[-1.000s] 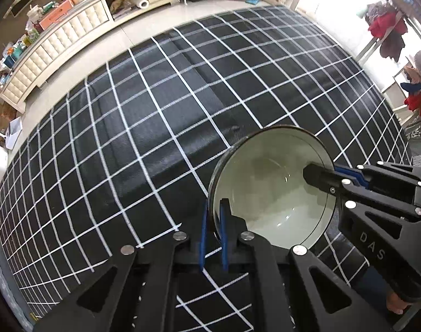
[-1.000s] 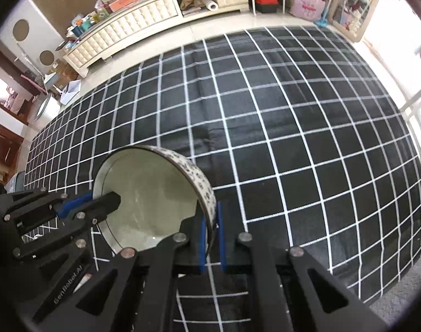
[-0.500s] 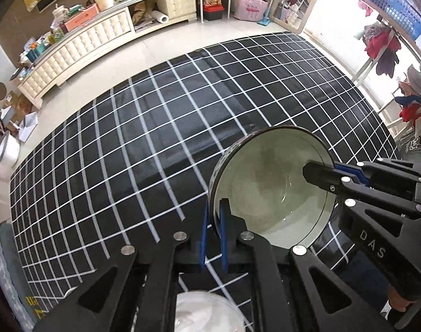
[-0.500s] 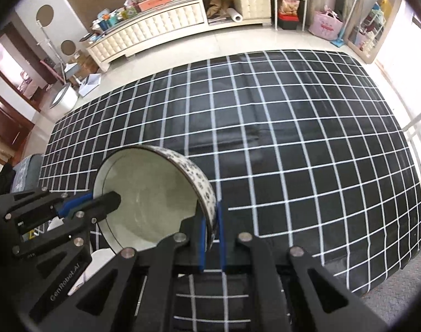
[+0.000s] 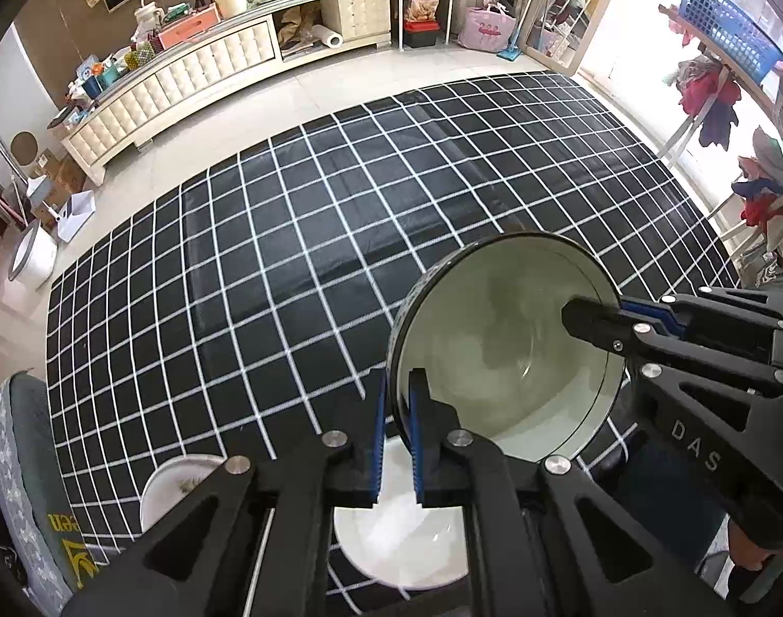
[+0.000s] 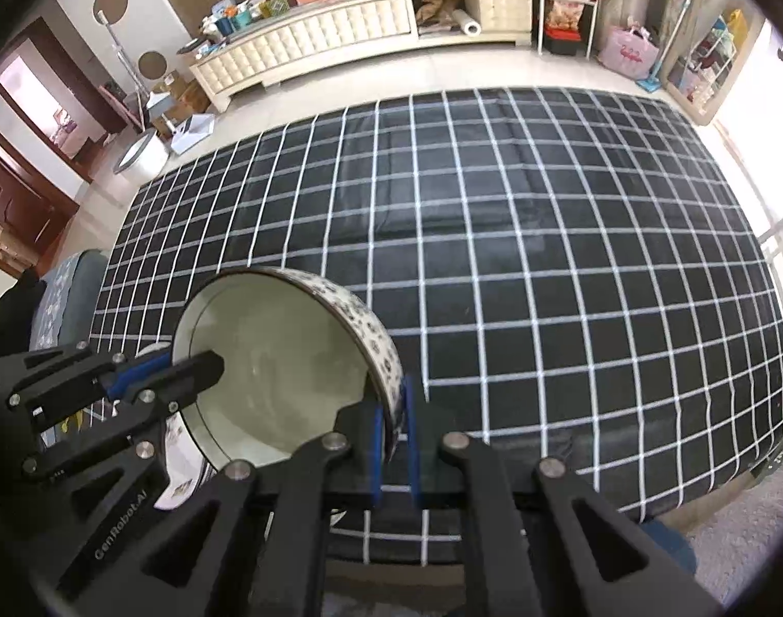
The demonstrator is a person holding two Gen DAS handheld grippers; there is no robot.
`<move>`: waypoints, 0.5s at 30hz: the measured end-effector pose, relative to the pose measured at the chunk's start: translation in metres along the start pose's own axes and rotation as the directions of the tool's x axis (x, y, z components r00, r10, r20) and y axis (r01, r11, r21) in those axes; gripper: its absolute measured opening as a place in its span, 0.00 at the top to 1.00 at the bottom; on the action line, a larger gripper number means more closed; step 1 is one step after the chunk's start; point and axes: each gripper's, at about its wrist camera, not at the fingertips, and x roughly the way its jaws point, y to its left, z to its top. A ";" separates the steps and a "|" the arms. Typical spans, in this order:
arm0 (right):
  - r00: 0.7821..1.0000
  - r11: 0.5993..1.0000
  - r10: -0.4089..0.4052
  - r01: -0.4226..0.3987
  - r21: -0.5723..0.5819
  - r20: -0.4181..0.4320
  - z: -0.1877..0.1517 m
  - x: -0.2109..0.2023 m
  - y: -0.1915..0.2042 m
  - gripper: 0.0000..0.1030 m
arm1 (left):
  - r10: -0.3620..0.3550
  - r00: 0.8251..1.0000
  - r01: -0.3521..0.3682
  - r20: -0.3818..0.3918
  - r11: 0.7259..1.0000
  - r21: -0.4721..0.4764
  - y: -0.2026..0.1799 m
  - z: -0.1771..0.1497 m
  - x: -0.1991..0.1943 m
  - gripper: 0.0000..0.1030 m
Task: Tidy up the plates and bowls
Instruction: 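Carry the green-patterned bowl with both tools toward the plate stack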
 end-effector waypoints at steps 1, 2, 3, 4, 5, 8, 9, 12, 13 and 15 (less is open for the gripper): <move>1.000 1.000 0.001 -0.001 -0.003 -0.005 -0.002 0.001 0.003 0.90 | 0.000 1.000 0.000 0.000 1.000 -0.002 0.001 -0.004 -0.002 0.93; 1.000 1.000 0.001 -0.001 -0.007 -0.010 -0.004 0.002 0.007 0.90 | 0.001 1.000 -0.001 -0.001 1.000 0.000 0.003 -0.008 -0.003 0.93; 1.000 1.000 -0.001 0.000 -0.012 -0.015 -0.006 0.004 0.011 0.90 | 0.003 1.000 -0.003 -0.003 1.000 0.001 0.004 -0.012 -0.005 0.93; 1.000 1.000 -0.003 0.003 -0.017 -0.019 -0.008 0.005 0.014 0.90 | 0.006 1.000 -0.006 -0.003 1.000 0.000 0.006 -0.017 -0.006 0.93; 1.000 1.000 -0.002 0.002 -0.019 -0.023 -0.009 0.006 0.018 0.90 | 0.006 1.000 -0.006 -0.005 1.000 0.000 0.008 -0.021 -0.007 0.93; 0.999 1.000 0.010 -0.011 -0.011 -0.051 -0.016 0.012 0.024 0.90 | 0.005 1.000 -0.005 -0.016 1.000 -0.009 0.016 -0.033 -0.008 0.93; 0.998 1.000 0.013 -0.014 -0.010 -0.060 -0.019 0.015 0.027 0.90 | 0.005 1.000 -0.005 -0.019 1.000 -0.012 0.018 -0.037 -0.008 0.93; 0.997 1.000 0.010 -0.011 -0.015 -0.082 -0.027 0.024 0.035 0.90 | -0.015 0.999 0.014 -0.036 1.000 -0.027 0.027 -0.050 -0.005 0.93; 0.996 1.000 0.008 -0.009 -0.016 -0.088 -0.029 0.026 0.036 0.90 | -0.021 0.999 0.020 -0.041 0.999 -0.033 0.026 -0.053 -0.004 0.93; 0.994 1.000 0.008 -0.010 -0.013 -0.106 -0.032 0.031 0.040 0.90 | -0.023 0.998 0.021 -0.054 0.999 -0.036 0.028 -0.061 0.001 0.93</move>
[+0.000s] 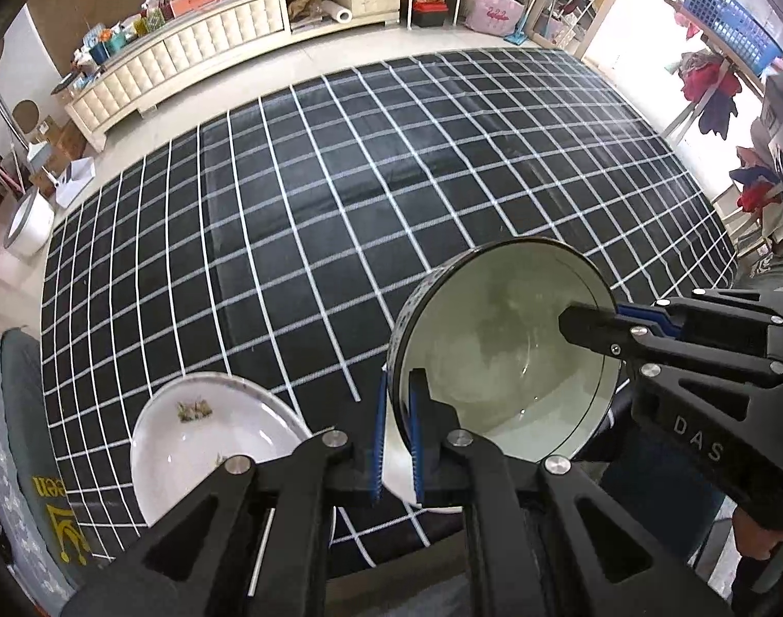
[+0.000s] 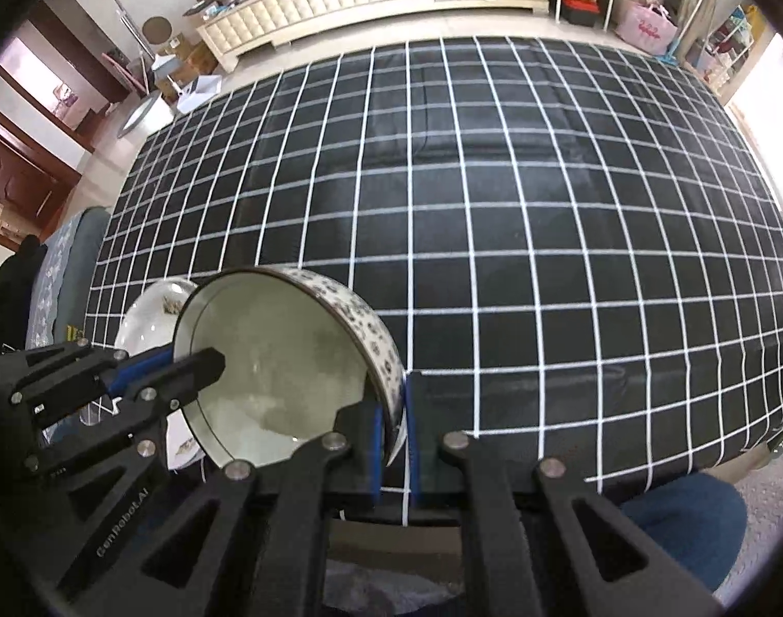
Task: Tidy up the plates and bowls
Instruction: 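Carry the green-patterned bowl with both tools toward the plate stack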
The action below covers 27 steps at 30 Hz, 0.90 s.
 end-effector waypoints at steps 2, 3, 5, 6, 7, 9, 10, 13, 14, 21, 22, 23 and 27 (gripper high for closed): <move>1.000 1.000 0.009 -0.008 0.014 -0.022 -0.004 0.007 0.001 0.89 | 0.004 1.000 -0.004 -0.013 1.000 0.001 0.000 -0.008 0.004 0.93; 0.999 1.000 0.012 -0.011 0.019 -0.031 -0.004 0.009 0.000 0.89 | 0.006 1.000 -0.006 -0.019 1.000 0.001 0.000 -0.012 0.007 0.93; 0.999 1.000 0.016 -0.015 0.027 -0.047 -0.006 0.014 0.000 0.89 | 0.005 0.999 -0.005 -0.033 1.000 0.002 0.001 -0.019 0.012 0.93; 0.999 1.000 0.016 -0.015 0.027 -0.052 -0.007 0.015 0.000 0.89 | -0.001 0.999 0.001 -0.042 1.000 -0.002 0.002 -0.022 0.014 0.93; 0.998 1.000 0.014 -0.013 0.028 -0.056 -0.008 0.017 0.001 0.89 | -0.007 0.999 0.007 -0.049 1.000 -0.005 0.003 -0.025 0.016 0.93; 0.998 1.000 0.012 -0.010 0.024 -0.067 -0.010 0.020 0.002 0.89 | -0.020 0.998 0.019 -0.061 1.000 -0.017 0.007 -0.029 0.021 0.93; 0.998 1.000 0.012 -0.010 0.023 -0.070 -0.010 0.022 0.005 0.89 | -0.020 0.998 0.019 -0.065 1.000 -0.018 0.008 -0.031 0.023 0.93; 0.997 1.000 0.006 -0.005 0.013 -0.078 -0.008 0.025 0.009 0.89 | -0.019 0.997 0.017 -0.081 1.000 -0.020 0.009 -0.034 0.030 0.93; 0.997 1.000 0.005 -0.004 0.010 -0.082 -0.008 0.026 0.008 0.89 | -0.017 0.996 0.015 -0.083 1.000 -0.019 0.009 -0.035 0.031 0.93; 0.995 1.000 -0.011 0.010 -0.004 -0.097 -0.008 0.032 0.009 0.89 | -0.031 0.995 0.027 -0.097 0.999 -0.035 0.015 -0.038 0.039 0.93; 0.995 1.000 -0.013 0.013 -0.006 -0.099 -0.008 0.032 0.010 0.89 | -0.029 0.995 0.025 -0.099 0.999 -0.035 0.016 -0.039 0.041 0.93; 0.995 1.000 -0.016 0.015 -0.010 -0.102 -0.008 0.032 0.009 0.89 | -0.028 0.995 0.025 -0.100 0.999 -0.035 0.017 -0.040 0.044 0.93; 0.994 1.000 -0.021 0.020 -0.011 -0.107 -0.008 0.032 0.010 0.89 | -0.030 0.995 0.027 -0.099 0.999 -0.035 0.017 -0.041 0.047 0.93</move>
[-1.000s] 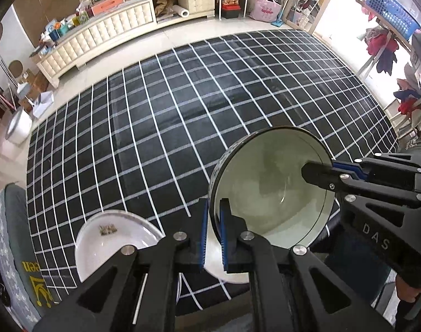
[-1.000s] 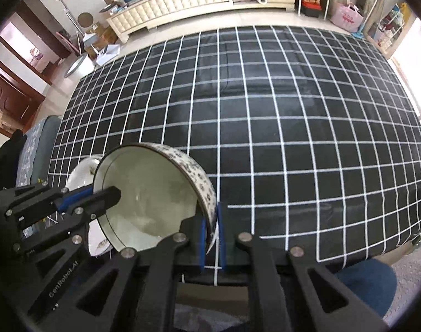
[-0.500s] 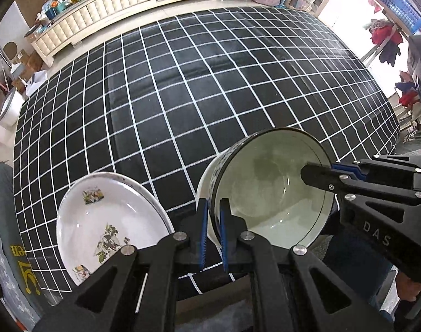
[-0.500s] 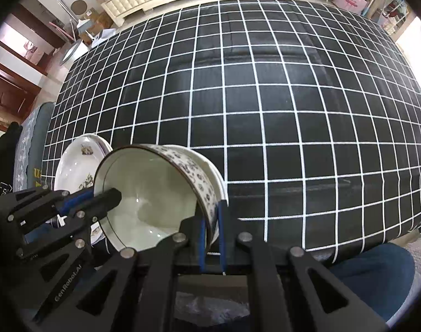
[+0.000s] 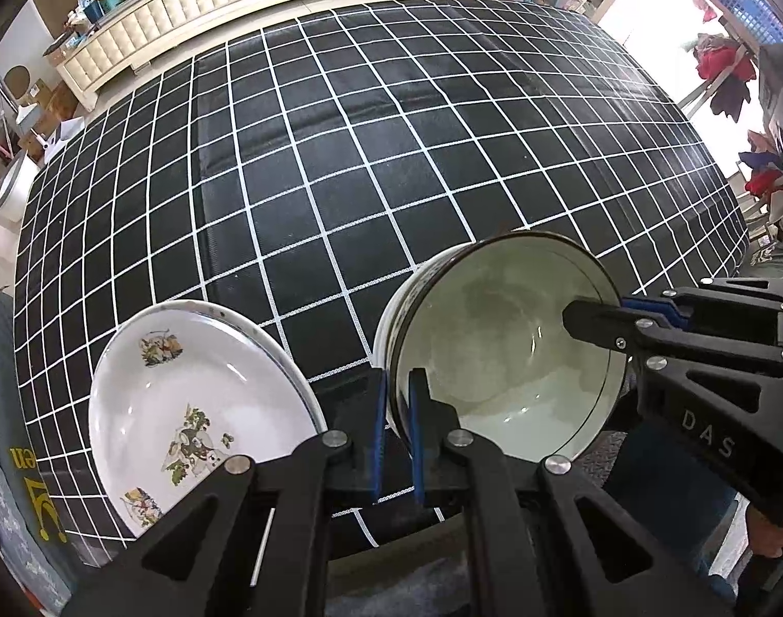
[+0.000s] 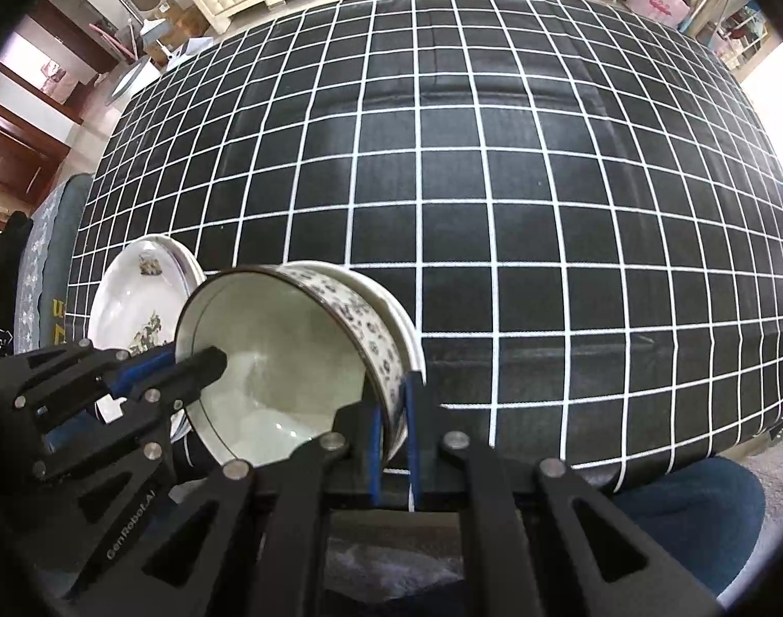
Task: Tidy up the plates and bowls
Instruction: 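Carry the green-patterned bowl with both tools toward the plate stack, then tilt the green-patterned bowl and bring it over the nested white bowls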
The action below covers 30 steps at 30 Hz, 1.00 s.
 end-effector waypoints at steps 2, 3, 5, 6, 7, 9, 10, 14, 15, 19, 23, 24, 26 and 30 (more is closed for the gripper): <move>1.000 1.000 -0.007 0.007 -0.002 0.004 0.000 0.000 0.001 0.89 | 0.001 1.000 -0.001 0.001 1.000 0.005 -0.001 0.000 0.000 0.93; 1.000 1.000 -0.010 0.010 -0.001 0.010 -0.001 -0.001 0.001 0.89 | 0.001 1.000 -0.001 0.001 1.000 0.004 -0.001 0.000 0.000 0.93; 1.000 1.000 -0.028 0.028 -0.003 0.014 0.000 -0.001 0.003 0.89 | 0.001 1.000 -0.001 0.001 1.000 0.003 -0.001 0.000 0.000 0.93; 0.999 0.999 -0.032 0.032 -0.006 0.012 0.000 -0.001 0.004 0.89 | 0.002 1.000 -0.002 0.001 1.000 0.002 -0.001 0.000 0.000 0.93; 0.999 0.999 -0.031 0.031 -0.008 0.011 0.000 -0.001 0.005 0.89 | 0.004 1.000 -0.004 0.002 1.000 0.001 -0.002 0.000 -0.001 0.92; 0.999 0.999 -0.039 0.039 -0.015 0.015 0.000 -0.002 0.006 0.89 | 0.001 1.000 -0.001 0.001 1.000 -0.004 -0.002 0.001 0.000 0.91; 0.999 0.999 -0.040 0.040 -0.020 0.020 -0.001 -0.003 0.007 0.89 | 0.002 1.000 -0.002 0.000 1.000 -0.007 -0.002 0.001 0.000 0.91; 0.997 0.998 -0.052 0.054 -0.034 0.054 -0.003 -0.011 0.008 0.76 | -0.015 1.000 0.015 0.010 1.000 -0.017 -0.001 0.000 -0.002 0.91; 0.996 0.998 -0.054 0.056 -0.035 0.065 -0.003 -0.013 0.008 0.68 | -0.020 1.000 0.020 0.010 1.000 -0.019 -0.001 0.000 -0.002 0.91; 0.992 0.997 -0.059 0.063 -0.036 0.107 -0.006 -0.022 0.008 0.49 | -0.024 1.000 0.025 0.020 1.000 -0.015 0.000 -0.002 -0.006 0.84; 0.989 0.998 -0.050 0.055 -0.032 0.140 -0.011 -0.031 0.007 0.42 | -0.027 0.999 0.028 0.046 1.000 -0.013 0.002 -0.003 -0.015 0.75; 0.988 0.998 -0.048 0.053 -0.030 0.148 -0.012 -0.032 0.006 0.40 | -0.030 0.998 0.031 0.051 0.999 -0.014 0.003 -0.003 -0.017 0.69; 0.985 0.998 -0.052 0.056 -0.019 0.167 -0.014 -0.035 0.004 0.36 | -0.037 0.997 0.038 0.071 0.999 -0.015 0.006 -0.004 -0.023 0.64; 0.984 0.999 -0.051 0.052 0.002 0.172 -0.013 -0.030 0.001 0.34 | -0.067 0.993 0.070 0.096 0.997 -0.021 0.014 -0.004 -0.031 0.63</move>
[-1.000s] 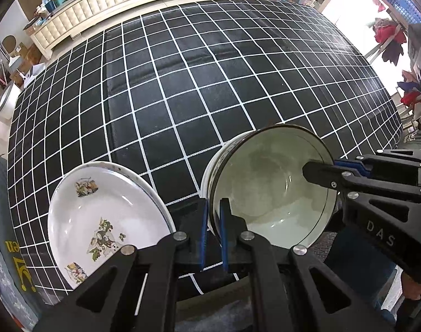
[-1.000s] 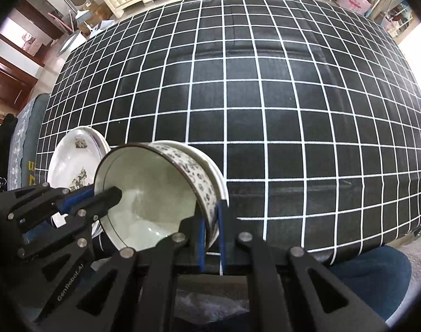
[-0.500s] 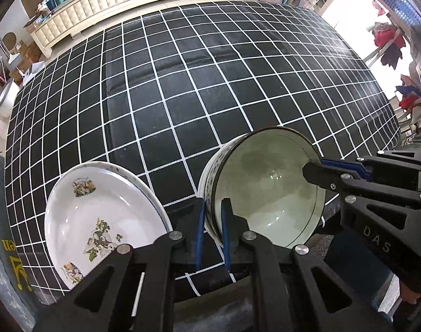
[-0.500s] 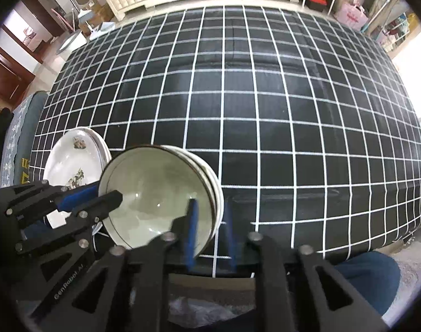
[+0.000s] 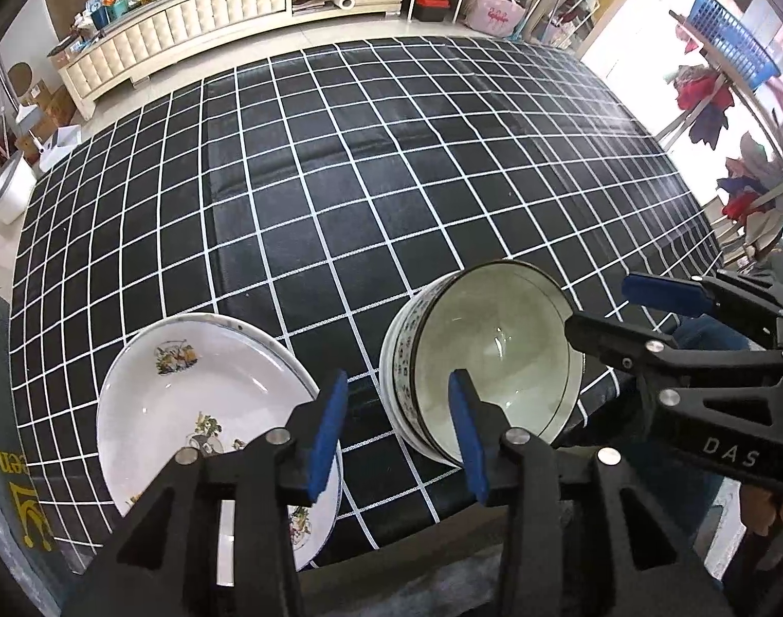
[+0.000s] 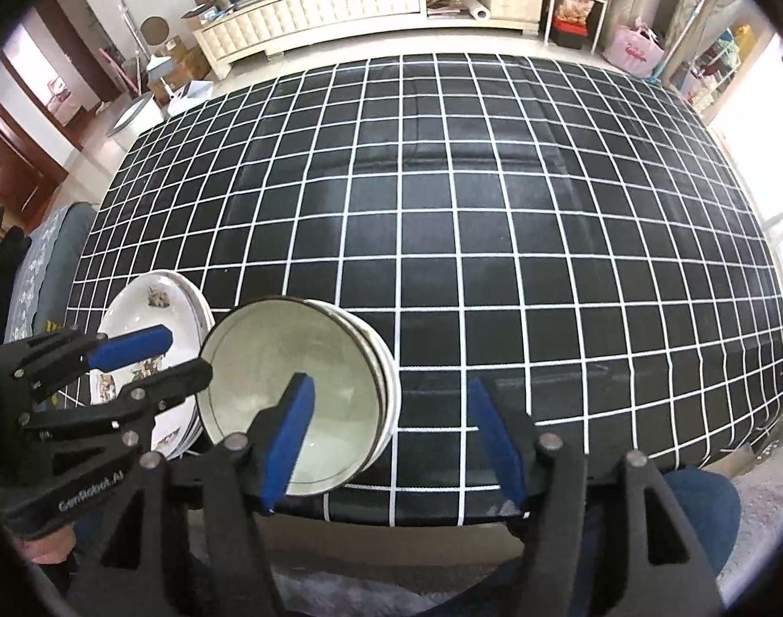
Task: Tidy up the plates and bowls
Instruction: 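Tilt the green-patterned bowl and bring it over the nested white bowls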
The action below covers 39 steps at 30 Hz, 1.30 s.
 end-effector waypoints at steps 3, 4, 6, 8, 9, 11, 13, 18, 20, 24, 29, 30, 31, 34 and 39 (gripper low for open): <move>1.000 1.000 0.001 -0.001 0.007 -0.026 0.001 0.010 -0.002 0.34 | 0.007 1.000 -0.007 -0.001 1.000 -0.005 0.005 0.001 0.001 0.63; 0.999 1.000 0.001 -0.001 0.013 -0.035 0.001 0.013 -0.003 0.34 | 0.016 1.000 -0.016 -0.004 1.000 -0.007 0.007 0.002 0.004 0.63; 0.999 1.000 0.004 -0.003 0.024 -0.049 0.001 0.018 -0.006 0.34 | 0.010 1.000 -0.010 -0.017 1.000 -0.015 0.011 0.004 0.011 0.62; 0.998 0.999 0.004 -0.002 0.033 -0.060 0.002 0.021 -0.009 0.34 | -0.012 1.000 0.011 -0.024 1.000 -0.025 0.016 0.005 0.017 0.62; 0.998 0.999 0.008 -0.005 0.036 -0.062 0.002 0.021 -0.009 0.34 | -0.017 1.000 0.017 -0.025 1.000 -0.026 0.017 0.005 0.018 0.62; 0.998 0.999 0.013 -0.010 0.040 -0.062 0.002 0.020 -0.010 0.34 | -0.015 1.000 0.014 -0.028 1.000 -0.025 0.019 0.007 0.022 0.59; 0.998 0.999 0.022 -0.019 0.046 -0.059 0.002 0.019 -0.011 0.34 | -0.013 1.000 0.012 -0.029 1.000 -0.023 0.021 0.008 0.025 0.55; 0.996 0.995 0.055 -0.049 0.087 -0.066 0.000 0.022 -0.014 0.34 | -0.041 0.998 0.040 -0.038 0.999 -0.027 0.024 0.009 0.029 0.55; 0.995 0.991 0.078 -0.069 0.117 -0.069 -0.002 0.025 -0.015 0.34 | -0.068 0.997 0.067 -0.048 0.998 -0.023 0.025 0.008 0.031 0.55; 0.989 0.980 0.115 -0.099 0.170 -0.089 -0.008 0.033 -0.021 0.34 | -0.110 0.991 0.108 -0.073 0.994 -0.024 0.027 0.005 0.040 0.55; 0.981 0.965 0.147 -0.114 0.238 -0.125 -0.017 0.046 -0.028 0.34 | -0.169 0.980 0.168 -0.102 0.986 -0.013 0.029 -0.003 0.055 0.55; 0.980 0.962 0.151 -0.116 0.246 -0.128 -0.018 0.048 -0.029 0.34 | -0.177 0.978 0.177 -0.108 0.984 -0.009 0.029 -0.004 0.058 0.55; 0.980 0.960 0.154 -0.118 0.254 -0.129 -0.019 0.049 -0.029 0.34 | -0.182 0.977 0.183 -0.112 0.983 -0.006 0.027 -0.005 0.058 0.55; 0.982 0.957 0.149 -0.114 0.267 -0.117 -0.022 0.049 -0.032 0.34 | -0.193 0.973 0.196 -0.126 0.981 0.013 0.025 -0.006 0.064 0.55; 0.984 0.957 0.137 -0.102 0.271 -0.111 -0.025 0.049 -0.036 0.43 | -0.189 0.972 0.198 -0.143 0.979 0.053 0.018 -0.005 0.074 0.55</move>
